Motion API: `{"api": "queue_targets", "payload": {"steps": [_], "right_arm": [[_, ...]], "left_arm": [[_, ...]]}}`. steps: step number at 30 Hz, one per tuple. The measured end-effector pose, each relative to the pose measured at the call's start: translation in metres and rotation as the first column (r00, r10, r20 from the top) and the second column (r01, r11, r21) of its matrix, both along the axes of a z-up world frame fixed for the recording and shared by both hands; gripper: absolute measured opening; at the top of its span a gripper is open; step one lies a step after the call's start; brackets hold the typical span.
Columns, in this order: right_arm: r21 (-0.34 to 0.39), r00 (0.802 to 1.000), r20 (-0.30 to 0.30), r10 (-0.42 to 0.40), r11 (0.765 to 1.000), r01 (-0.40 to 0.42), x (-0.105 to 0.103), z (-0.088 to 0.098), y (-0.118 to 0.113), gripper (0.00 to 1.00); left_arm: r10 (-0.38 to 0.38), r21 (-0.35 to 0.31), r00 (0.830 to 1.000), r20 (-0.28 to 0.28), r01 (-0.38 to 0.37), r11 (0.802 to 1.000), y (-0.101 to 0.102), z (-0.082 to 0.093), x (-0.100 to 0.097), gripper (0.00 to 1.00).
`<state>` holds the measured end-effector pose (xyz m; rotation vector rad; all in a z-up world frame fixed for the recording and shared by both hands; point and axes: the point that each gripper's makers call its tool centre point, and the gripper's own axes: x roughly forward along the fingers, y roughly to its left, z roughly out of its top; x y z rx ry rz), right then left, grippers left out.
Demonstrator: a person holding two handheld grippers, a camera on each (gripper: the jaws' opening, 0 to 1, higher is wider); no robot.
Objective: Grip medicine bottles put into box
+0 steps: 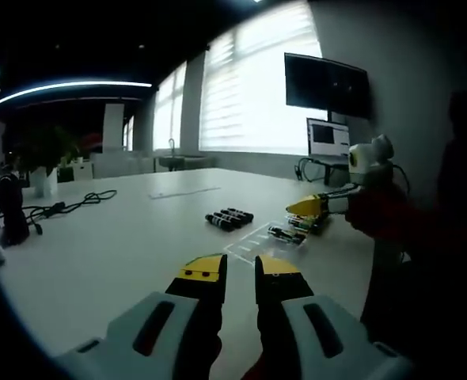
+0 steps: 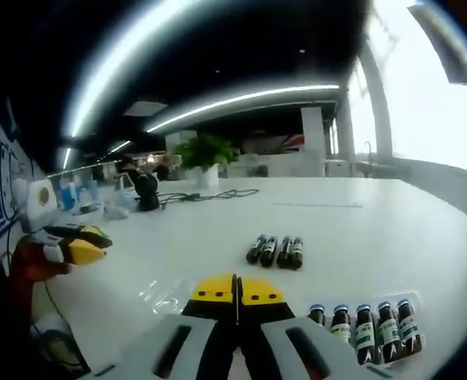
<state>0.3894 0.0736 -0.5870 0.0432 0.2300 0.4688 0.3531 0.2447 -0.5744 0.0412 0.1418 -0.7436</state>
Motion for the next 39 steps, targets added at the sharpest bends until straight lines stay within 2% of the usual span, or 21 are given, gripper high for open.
{"api": "queue_targets", "payload": {"steps": [5,8,11,14,17,19,23,27,31,35,37,38,39], "right_arm": [[-0.008,1.0,0.0,0.015,1.0,-0.015,-0.001,0.0,-0.002,0.0],[0.032,0.999,0.021,0.049,0.998,-0.049,-0.003,0.004,0.001,0.0],[0.021,0.997,0.025,0.067,0.997,-0.068,-0.006,0.006,0.004,0.0],[0.033,0.995,0.063,0.08,0.996,-0.082,-0.009,0.013,0.005,0.0],[0.058,0.994,0.074,0.084,0.994,-0.088,-0.01,0.014,0.006,0.0],[0.044,0.994,0.068,0.086,0.995,-0.089,-0.011,0.014,0.005,0.0],[0.026,0.993,0.077,0.085,0.996,-0.087,-0.011,0.016,0.003,0.0],[0.028,0.993,0.078,0.088,0.995,-0.091,-0.009,0.022,0.002,0.0],[0.023,0.993,0.08,0.09,0.995,-0.092,-0.008,0.023,-0.001,0.0],[0.043,0.991,0.09,0.102,0.993,-0.106,-0.009,0.024,0.001,0.0],[0.022,0.99,0.095,0.108,0.994,-0.111,-0.01,0.025,0.002,0.0],[0.012,0.99,0.09,0.106,0.994,-0.107,-0.009,0.025,0.002,0.0],[0.008,0.991,0.083,0.101,0.995,-0.102,-0.009,0.025,0.001,0.0]], "left_arm": [[-0.002,0.004,1.0,-0.001,0.002,1.0,-0.001,0.001,-0.001,0.07],[0.009,-0.014,1.0,-0.009,-0.01,1.0,0.0,0.003,-0.001,0.04],[0.01,-0.018,1.0,-0.006,-0.01,1.0,0.001,0.007,-0.005,0.0],[0.012,-0.022,1.0,0.0,-0.012,1.0,0.001,0.009,-0.007,0.0],[0.004,0.003,1.0,0.007,-0.004,1.0,0.0,0.008,-0.01,0.0],[0.011,0.009,1.0,0.017,-0.011,1.0,0.002,0.01,-0.01,0.0],[0.023,0.018,0.999,0.038,-0.023,1.0,0.006,0.017,-0.009,0.0],[0.028,0.006,0.998,0.061,-0.029,1.0,0.004,0.032,-0.003,0.0],[0.005,0.025,1.0,0.021,-0.005,1.0,-0.006,0.031,0.007,0.0],[-0.024,0.046,0.999,0.023,0.023,0.999,-0.013,0.034,0.014,0.0],[-0.031,0.015,1.0,0.008,0.03,0.999,-0.016,0.034,0.013,0.0],[-0.03,0.014,1.0,0.003,0.03,0.999,-0.017,0.033,0.013,0.0],[-0.038,0.04,0.999,0.004,0.038,0.998,-0.018,0.03,0.012,0.0]]}}
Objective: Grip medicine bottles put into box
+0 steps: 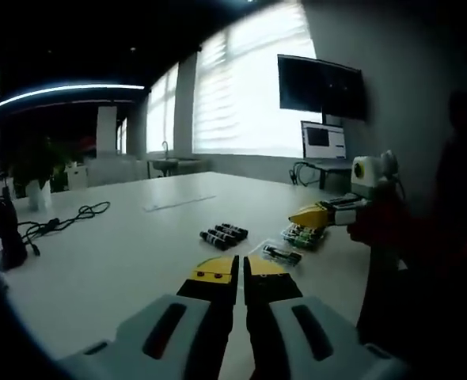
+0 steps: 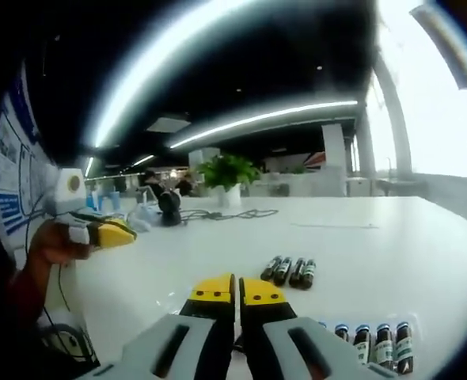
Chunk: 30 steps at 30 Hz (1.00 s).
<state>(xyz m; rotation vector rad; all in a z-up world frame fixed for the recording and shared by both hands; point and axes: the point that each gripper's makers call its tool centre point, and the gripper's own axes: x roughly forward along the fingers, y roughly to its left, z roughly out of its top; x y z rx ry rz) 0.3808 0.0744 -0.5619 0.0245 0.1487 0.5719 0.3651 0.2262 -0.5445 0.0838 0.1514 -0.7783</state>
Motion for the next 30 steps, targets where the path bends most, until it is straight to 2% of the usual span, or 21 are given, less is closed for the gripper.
{"api": "queue_targets", "payload": {"steps": [3,6,10,15,22,30], "right_arm": [[-0.005,1.0,0.002,0.005,1.0,-0.005,0.001,-0.002,0.001,0.0],[-0.029,1.0,0.001,-0.007,1.0,0.007,0.001,-0.003,-0.002,0.0],[-0.029,1.0,0.012,-0.019,0.999,0.02,0.002,0.0,-0.007,0.0],[-0.095,0.999,0.004,-0.035,0.995,0.035,0.012,-0.005,-0.012,0.04],[-0.111,0.999,-0.017,-0.037,0.993,0.035,0.025,-0.011,-0.014,0.05],[-0.125,0.999,-0.026,-0.046,0.991,0.043,0.033,-0.01,-0.02,0.07]], "left_arm": [[0.005,0.012,1.0,0.02,-0.005,1.0,0.004,-0.001,-0.001,0.0],[0.019,-0.011,1.0,0.016,-0.019,1.0,0.009,0.003,0.0,0.0],[0.031,-0.006,0.999,0.019,-0.031,0.999,0.014,0.001,0.0,0.0],[0.03,0.009,0.999,0.03,-0.031,0.999,0.019,-0.001,-0.001,0.0],[0.045,-0.018,0.999,0.031,-0.044,0.999,0.027,0.002,-0.001,0.0],[0.041,-0.026,0.999,0.016,-0.04,0.999,0.027,-0.001,-0.001,0.0]]}}
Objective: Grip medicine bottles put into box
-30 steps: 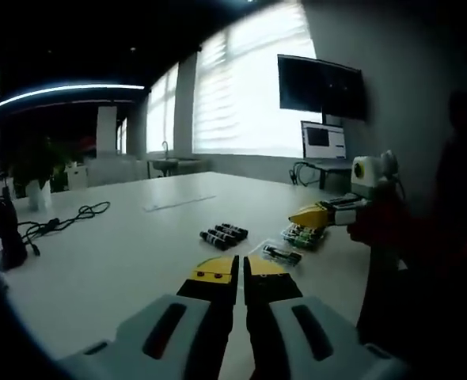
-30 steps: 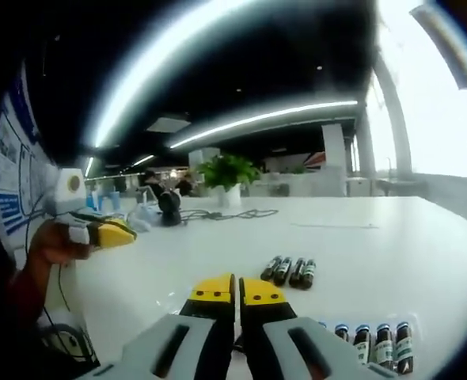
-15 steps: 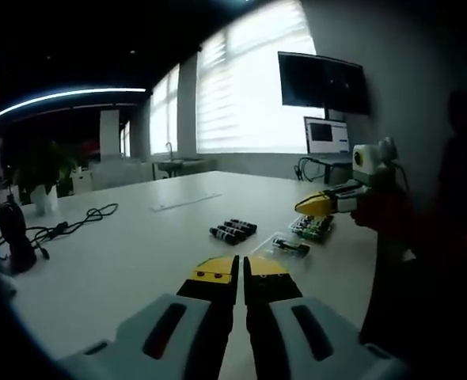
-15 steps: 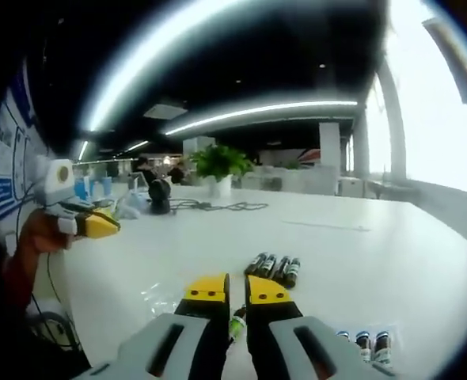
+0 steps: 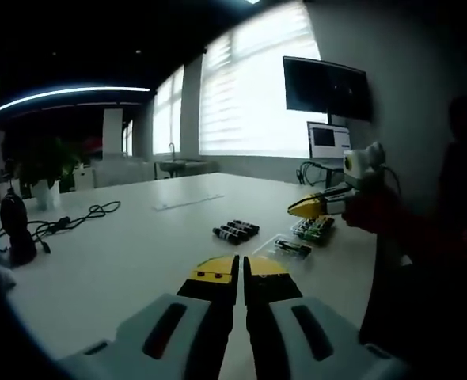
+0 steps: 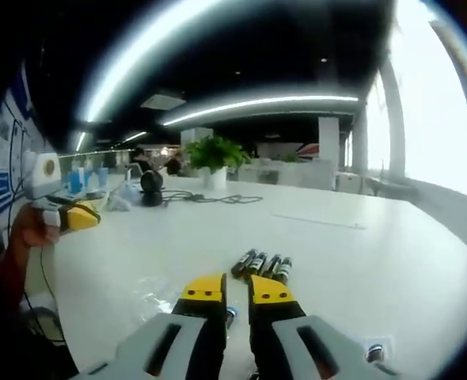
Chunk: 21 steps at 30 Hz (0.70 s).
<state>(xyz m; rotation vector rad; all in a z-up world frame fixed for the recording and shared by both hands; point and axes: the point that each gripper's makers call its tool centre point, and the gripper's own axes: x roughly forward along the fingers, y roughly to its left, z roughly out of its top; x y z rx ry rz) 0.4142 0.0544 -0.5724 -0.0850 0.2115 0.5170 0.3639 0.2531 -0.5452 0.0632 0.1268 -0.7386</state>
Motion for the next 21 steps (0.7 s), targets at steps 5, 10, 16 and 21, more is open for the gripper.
{"api": "queue_targets", "payload": {"steps": [5,10,16,21], "right_arm": [[-0.027,1.0,-0.021,-0.013,1.0,0.013,0.01,-0.006,-0.007,0.08],[-0.054,1.0,-0.014,-0.026,0.998,0.025,0.021,-0.006,-0.013,0.09],[-0.09,0.998,-0.045,-0.039,0.995,0.035,0.042,-0.014,-0.026,0.09],[-0.097,0.999,-0.034,-0.036,0.995,0.033,0.049,-0.009,-0.028,0.09]], "left_arm": [[0.0,-0.019,1.0,-0.012,-0.001,1.0,-0.002,0.001,0.0,0.0],[0.013,-0.031,1.0,-0.004,-0.013,0.999,0.0,0.003,0.001,0.0],[0.011,-0.047,1.0,-0.005,-0.012,0.999,-0.001,0.005,0.002,0.01],[0.009,-0.08,1.0,-0.01,-0.01,0.997,-0.001,0.004,0.007,0.01]]}}
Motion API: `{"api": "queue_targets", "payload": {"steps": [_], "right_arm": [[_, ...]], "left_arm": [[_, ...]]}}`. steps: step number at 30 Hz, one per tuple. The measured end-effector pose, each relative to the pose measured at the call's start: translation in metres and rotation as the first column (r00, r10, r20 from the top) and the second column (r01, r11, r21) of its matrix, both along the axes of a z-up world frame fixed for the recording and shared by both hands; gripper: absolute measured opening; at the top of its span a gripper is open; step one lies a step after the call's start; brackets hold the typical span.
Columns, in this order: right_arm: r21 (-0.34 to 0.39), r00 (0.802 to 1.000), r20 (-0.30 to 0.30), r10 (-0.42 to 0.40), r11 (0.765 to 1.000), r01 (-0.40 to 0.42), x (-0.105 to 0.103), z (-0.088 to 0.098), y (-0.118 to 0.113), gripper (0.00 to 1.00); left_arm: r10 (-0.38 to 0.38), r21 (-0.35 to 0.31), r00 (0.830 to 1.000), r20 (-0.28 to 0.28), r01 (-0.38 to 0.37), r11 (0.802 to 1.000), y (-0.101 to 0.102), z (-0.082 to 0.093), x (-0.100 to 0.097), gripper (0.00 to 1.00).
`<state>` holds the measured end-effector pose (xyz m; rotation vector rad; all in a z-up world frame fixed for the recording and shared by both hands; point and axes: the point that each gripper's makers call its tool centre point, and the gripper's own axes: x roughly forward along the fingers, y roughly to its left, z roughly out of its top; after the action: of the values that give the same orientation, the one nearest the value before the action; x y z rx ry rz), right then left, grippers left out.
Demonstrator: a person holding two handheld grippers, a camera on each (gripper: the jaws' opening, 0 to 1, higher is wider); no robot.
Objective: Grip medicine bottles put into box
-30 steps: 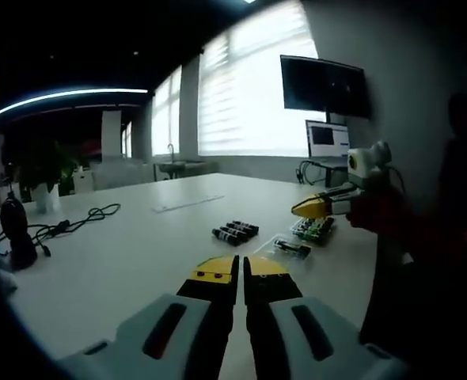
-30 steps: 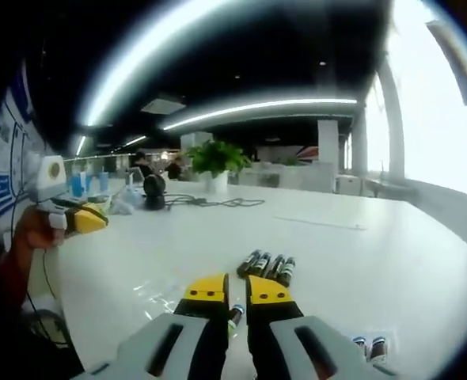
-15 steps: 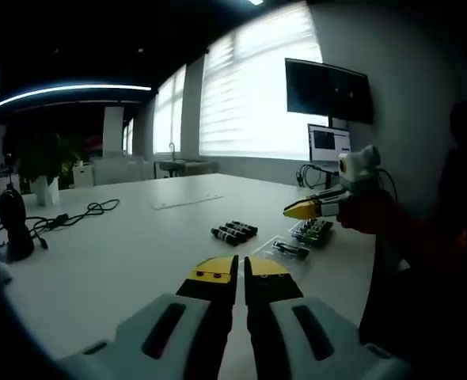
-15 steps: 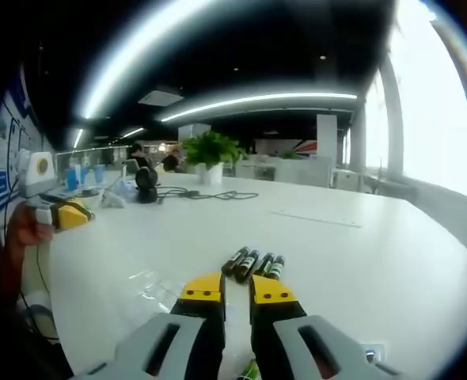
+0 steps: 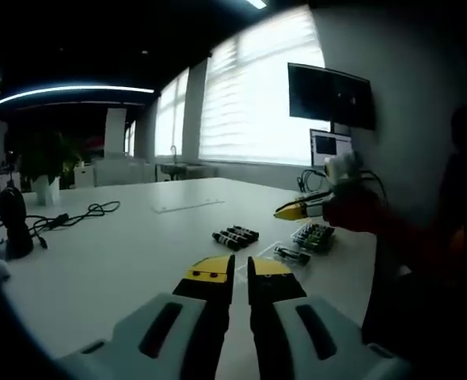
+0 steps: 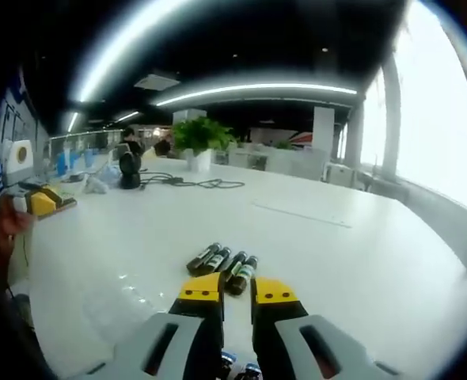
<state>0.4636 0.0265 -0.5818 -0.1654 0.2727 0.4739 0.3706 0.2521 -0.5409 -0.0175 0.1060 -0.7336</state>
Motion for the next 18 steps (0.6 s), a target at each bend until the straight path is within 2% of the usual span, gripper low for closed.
{"api": "queue_targets", "payload": {"steps": [2,6,13,18], "right_arm": [[0.013,1.0,-0.004,0.008,1.0,-0.008,0.004,-0.001,-0.001,0.09],[0.029,1.0,-0.009,0.012,1.0,-0.012,0.007,0.001,-0.002,0.09],[0.0,1.0,-0.028,0.003,1.0,-0.003,0.019,0.002,-0.005,0.08],[0.009,0.997,-0.068,-0.023,1.0,0.024,0.032,-0.001,-0.01,0.07]], "left_arm": [[-0.003,-0.021,1.0,-0.014,0.003,1.0,-0.001,0.0,0.001,0.01],[0.008,0.003,1.0,-0.005,-0.008,1.0,0.0,-0.001,0.0,0.01],[0.021,-0.016,1.0,0.001,-0.021,1.0,0.004,0.001,0.003,0.01],[0.024,-0.029,1.0,-0.004,-0.024,0.999,0.005,0.003,0.003,0.03]]}}
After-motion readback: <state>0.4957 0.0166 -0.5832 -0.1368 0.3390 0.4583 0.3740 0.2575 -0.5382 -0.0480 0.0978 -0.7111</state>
